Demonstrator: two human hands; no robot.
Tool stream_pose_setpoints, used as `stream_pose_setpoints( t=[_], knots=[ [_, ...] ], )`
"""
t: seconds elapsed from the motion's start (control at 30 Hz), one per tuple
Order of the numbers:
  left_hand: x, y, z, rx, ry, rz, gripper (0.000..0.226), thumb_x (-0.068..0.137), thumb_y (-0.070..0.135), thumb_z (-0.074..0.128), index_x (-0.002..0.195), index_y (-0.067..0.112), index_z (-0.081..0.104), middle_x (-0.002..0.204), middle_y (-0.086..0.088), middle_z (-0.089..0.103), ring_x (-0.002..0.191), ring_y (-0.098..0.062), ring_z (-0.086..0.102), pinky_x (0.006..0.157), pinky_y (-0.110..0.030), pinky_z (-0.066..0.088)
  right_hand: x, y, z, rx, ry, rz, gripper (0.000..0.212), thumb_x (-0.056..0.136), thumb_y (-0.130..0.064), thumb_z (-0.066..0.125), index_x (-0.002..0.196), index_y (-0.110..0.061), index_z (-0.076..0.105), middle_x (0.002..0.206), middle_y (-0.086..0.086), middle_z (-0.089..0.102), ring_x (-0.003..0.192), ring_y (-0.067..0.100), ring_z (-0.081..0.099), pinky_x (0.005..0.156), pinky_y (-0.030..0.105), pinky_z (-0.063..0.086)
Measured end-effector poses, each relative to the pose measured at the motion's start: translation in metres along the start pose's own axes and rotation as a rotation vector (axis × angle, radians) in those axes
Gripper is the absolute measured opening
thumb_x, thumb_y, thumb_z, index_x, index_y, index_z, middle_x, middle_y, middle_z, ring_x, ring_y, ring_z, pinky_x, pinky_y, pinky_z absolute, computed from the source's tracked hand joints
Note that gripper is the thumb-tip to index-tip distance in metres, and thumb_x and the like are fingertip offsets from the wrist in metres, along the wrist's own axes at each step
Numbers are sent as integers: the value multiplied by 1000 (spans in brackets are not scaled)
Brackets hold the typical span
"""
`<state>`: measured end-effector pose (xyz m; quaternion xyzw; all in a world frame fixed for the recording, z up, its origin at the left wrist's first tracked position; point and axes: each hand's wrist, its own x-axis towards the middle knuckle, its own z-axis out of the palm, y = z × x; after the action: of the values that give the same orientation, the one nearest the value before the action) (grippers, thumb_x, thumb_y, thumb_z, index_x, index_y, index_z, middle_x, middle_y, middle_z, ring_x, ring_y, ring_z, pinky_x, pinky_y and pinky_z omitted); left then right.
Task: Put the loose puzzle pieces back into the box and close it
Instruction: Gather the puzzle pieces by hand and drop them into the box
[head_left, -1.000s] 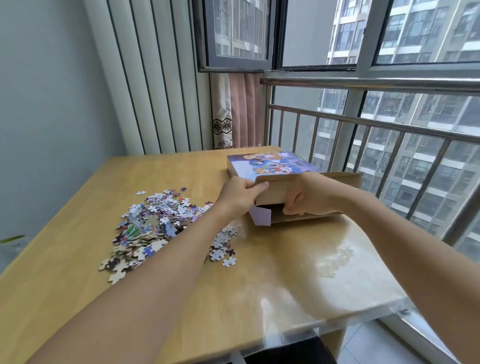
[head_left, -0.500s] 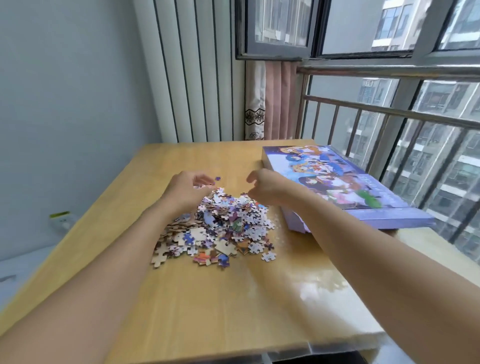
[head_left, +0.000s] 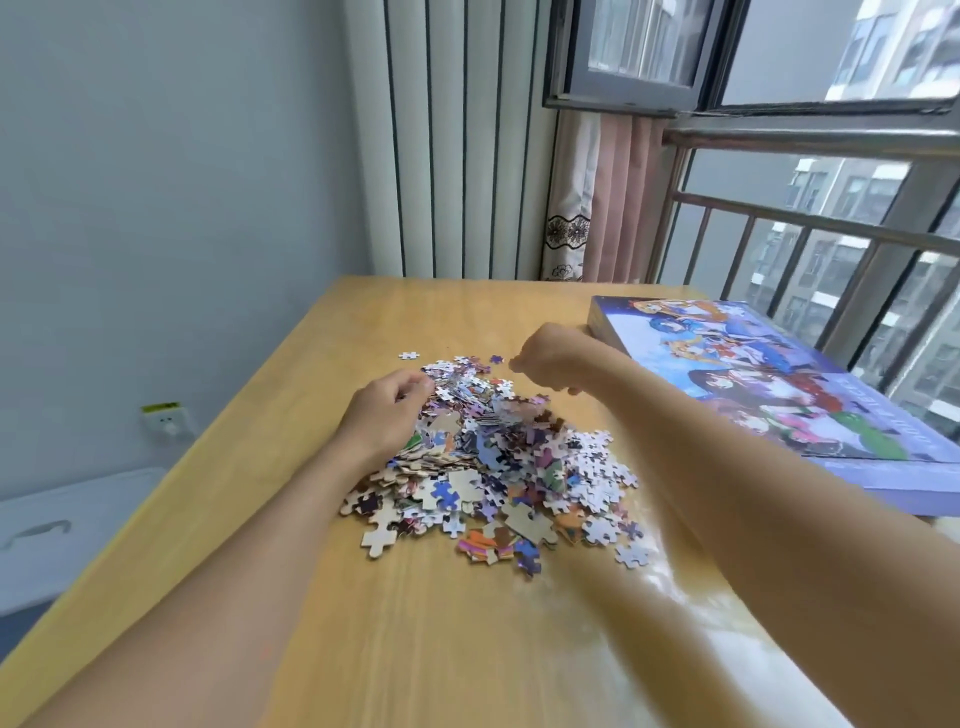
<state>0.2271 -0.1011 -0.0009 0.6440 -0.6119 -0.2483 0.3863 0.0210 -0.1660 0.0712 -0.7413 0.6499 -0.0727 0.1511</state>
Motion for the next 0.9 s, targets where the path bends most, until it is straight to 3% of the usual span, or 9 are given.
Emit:
stream_pose_setpoints(
  t=[0.07, 0.17, 0.23, 0.3, 0.47, 0.53, 0.6, 0.7, 0.9],
  knots=[
    [4, -2, 2, -44, 19, 11, 38, 106, 38, 44, 134, 20, 62, 120, 6, 64, 110, -11, 55, 88, -26, 40, 21, -9, -1, 16, 34, -49, 34, 102, -34, 51, 92, -3, 60, 86, 11, 61, 64, 20, 54, 57, 29, 43],
    [13, -7, 3, -149, 60, 23, 35, 107, 30, 42, 132, 21, 64, 131, 4, 64, 121, -12, 57, 100, -27, 45, 48, -19, 14, 196, -98, -116, 51, 105, -38, 44, 139, 0, 50, 143, 19, 51, 124, 29, 53, 102, 36, 43],
    [16, -9, 4, -236, 137, 2, 31, 106, 25, 43, 124, 21, 68, 122, 4, 68, 99, -10, 63, 79, -15, 50, 58, -24, 29, 291, -182, -126, 59, 106, -43, 40, 150, -5, 38, 155, 15, 40, 138, 29, 42, 116, 39, 33],
    [20, -10, 3, -273, 259, -36, 27, 103, 22, 48, 115, 22, 71, 103, 8, 70, 75, -8, 59, 55, -9, 44, 68, -28, 38, 317, -227, -144, 56, 106, -45, 39, 147, -8, 46, 151, 12, 46, 136, 29, 45, 116, 39, 33],
    [26, -17, 2, -271, 381, -95, 25, 100, 22, 51, 111, 23, 73, 91, 15, 67, 78, 5, 54, 67, -12, 42, 85, -46, 21, 149, -231, -207, 37, 102, -39, 52, 108, -8, 72, 98, 6, 73, 83, 23, 66, 79, 33, 51],
    [28, -18, 1, -260, 391, -100, 24, 100, 22, 52, 112, 21, 73, 102, 12, 68, 83, 5, 55, 66, -9, 38, 94, -58, 20, 99, -167, -240, 30, 102, -31, 54, 109, -8, 72, 107, 8, 75, 90, 23, 69, 79, 33, 51],
    [29, -19, -4, -252, 421, -116, 23, 101, 22, 52, 112, 22, 72, 105, 11, 66, 85, 2, 58, 66, -9, 38, 100, -74, 28, 82, -145, -342, 32, 103, -22, 52, 129, -8, 65, 133, 8, 64, 115, 23, 62, 94, 33, 46],
    [33, -23, -9, -275, 456, -151, 24, 101, 22, 51, 114, 23, 72, 110, 10, 67, 102, -8, 58, 80, -17, 39, 99, -92, 51, 51, -310, -405, 50, 107, -32, 43, 153, -12, 38, 156, 8, 41, 140, 26, 41, 116, 36, 33],
    [30, -18, -5, -221, 393, -112, 31, 103, 28, 49, 127, 19, 67, 121, 7, 65, 105, -6, 53, 81, -15, 38, 83, -96, 49, -129, -269, -446, 48, 103, -51, 42, 129, -15, 61, 123, 6, 65, 111, 27, 61, 99, 43, 49]
  ],
)
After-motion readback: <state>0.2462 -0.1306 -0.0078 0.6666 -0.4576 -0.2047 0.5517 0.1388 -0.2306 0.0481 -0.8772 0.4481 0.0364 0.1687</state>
